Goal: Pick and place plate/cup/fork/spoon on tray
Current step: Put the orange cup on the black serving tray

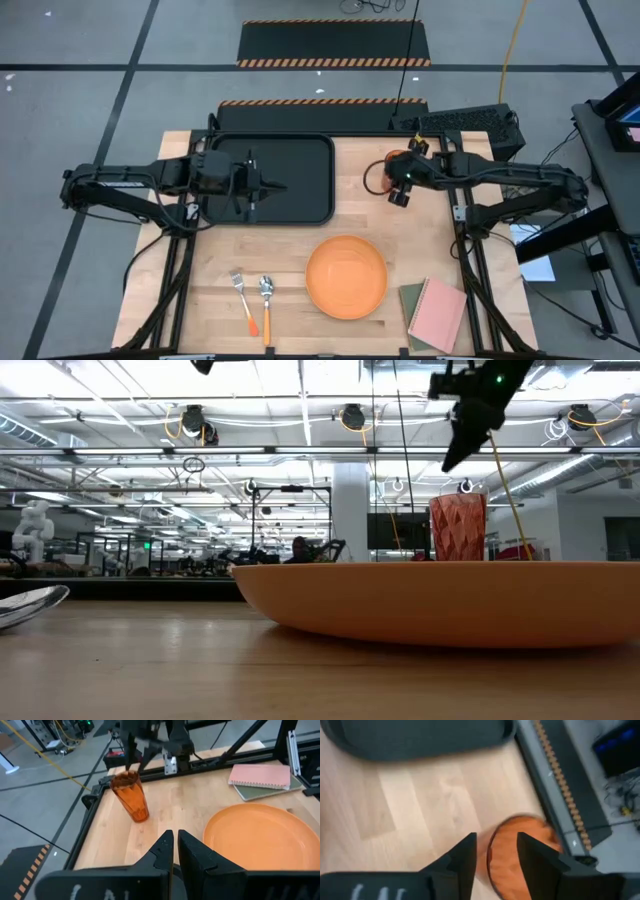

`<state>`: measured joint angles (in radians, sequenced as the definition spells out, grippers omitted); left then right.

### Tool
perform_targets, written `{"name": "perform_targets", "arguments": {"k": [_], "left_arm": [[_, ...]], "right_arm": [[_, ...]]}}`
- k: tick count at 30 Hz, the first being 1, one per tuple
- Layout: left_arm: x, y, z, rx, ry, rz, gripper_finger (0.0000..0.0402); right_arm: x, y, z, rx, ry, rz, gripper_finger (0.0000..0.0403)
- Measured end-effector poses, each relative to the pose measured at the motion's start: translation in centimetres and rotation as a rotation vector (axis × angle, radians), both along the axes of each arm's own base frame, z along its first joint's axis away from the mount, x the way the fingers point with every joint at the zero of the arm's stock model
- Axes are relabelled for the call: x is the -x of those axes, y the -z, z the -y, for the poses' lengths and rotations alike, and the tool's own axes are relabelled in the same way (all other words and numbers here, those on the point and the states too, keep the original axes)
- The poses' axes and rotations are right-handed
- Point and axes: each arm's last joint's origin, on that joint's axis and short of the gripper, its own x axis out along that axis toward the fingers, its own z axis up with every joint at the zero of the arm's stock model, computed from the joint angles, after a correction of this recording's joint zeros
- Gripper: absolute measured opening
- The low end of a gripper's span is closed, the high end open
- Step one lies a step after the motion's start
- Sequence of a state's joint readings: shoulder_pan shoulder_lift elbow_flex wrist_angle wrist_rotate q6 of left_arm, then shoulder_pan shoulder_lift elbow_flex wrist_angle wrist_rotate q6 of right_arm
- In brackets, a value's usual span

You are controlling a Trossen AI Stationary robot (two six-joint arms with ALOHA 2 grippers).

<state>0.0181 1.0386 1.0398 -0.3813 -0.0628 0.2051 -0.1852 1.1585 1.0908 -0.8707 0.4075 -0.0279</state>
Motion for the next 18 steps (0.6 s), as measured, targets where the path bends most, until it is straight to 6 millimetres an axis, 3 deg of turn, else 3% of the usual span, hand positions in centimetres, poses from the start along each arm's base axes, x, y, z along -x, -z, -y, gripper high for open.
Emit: {"name": "perform_targets", "arguments": {"k": [8, 18], "left_arm": [[0.0, 0.0, 0.0, -0.002, 0.001, -0.003, 0.0031], [0.0, 0.0, 0.0, -0.025, 0.01, -0.006, 0.0031]], "right_arm": [[-0.4, 1.1, 1.6, -0.114, -0.043, -0.05, 0.0169], [-0.4, 1.7, 2.1, -0.116, -0.015, -0.11, 0.0163]]}}
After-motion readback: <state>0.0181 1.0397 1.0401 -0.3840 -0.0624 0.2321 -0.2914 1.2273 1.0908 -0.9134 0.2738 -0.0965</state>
